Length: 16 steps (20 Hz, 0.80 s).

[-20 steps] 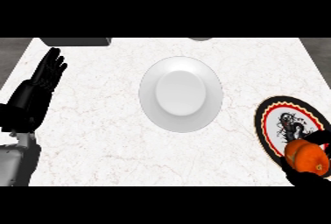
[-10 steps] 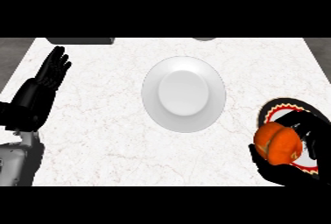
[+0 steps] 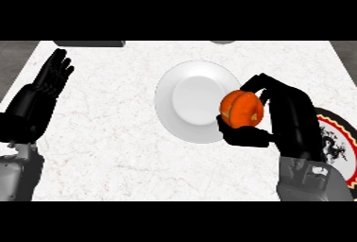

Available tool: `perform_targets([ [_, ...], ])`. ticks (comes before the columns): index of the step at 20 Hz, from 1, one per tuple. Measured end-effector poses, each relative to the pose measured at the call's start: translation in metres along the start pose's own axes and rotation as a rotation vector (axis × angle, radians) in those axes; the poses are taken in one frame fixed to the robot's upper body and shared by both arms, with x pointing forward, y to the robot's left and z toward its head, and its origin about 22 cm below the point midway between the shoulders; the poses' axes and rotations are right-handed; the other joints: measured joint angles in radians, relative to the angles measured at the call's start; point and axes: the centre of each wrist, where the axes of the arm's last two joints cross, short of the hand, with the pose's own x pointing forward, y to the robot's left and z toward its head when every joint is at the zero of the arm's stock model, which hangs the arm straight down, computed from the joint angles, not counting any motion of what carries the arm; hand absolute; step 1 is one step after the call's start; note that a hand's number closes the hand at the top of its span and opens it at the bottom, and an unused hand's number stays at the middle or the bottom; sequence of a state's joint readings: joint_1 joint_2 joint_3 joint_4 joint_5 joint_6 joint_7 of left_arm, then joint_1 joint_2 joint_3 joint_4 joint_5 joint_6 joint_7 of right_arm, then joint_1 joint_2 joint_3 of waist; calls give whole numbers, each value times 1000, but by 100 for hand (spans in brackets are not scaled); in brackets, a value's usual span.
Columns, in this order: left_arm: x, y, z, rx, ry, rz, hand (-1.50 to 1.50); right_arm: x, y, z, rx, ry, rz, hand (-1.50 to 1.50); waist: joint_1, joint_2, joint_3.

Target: Pick the squash from the plate and place it in the plate

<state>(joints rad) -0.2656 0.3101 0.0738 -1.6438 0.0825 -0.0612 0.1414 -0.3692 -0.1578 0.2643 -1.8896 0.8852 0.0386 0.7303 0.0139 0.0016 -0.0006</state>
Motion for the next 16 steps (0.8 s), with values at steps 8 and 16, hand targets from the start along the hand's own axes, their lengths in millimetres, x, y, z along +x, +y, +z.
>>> perform_targets([
  [8,-3,-2,-5,-6,2,4,0,31,60,-58,56,43,-21,150,4,3,0],
  [16,-3,-9,-8,-8,-9,0,0,34,116,-99,98,80,60,150,12,5,1],
])
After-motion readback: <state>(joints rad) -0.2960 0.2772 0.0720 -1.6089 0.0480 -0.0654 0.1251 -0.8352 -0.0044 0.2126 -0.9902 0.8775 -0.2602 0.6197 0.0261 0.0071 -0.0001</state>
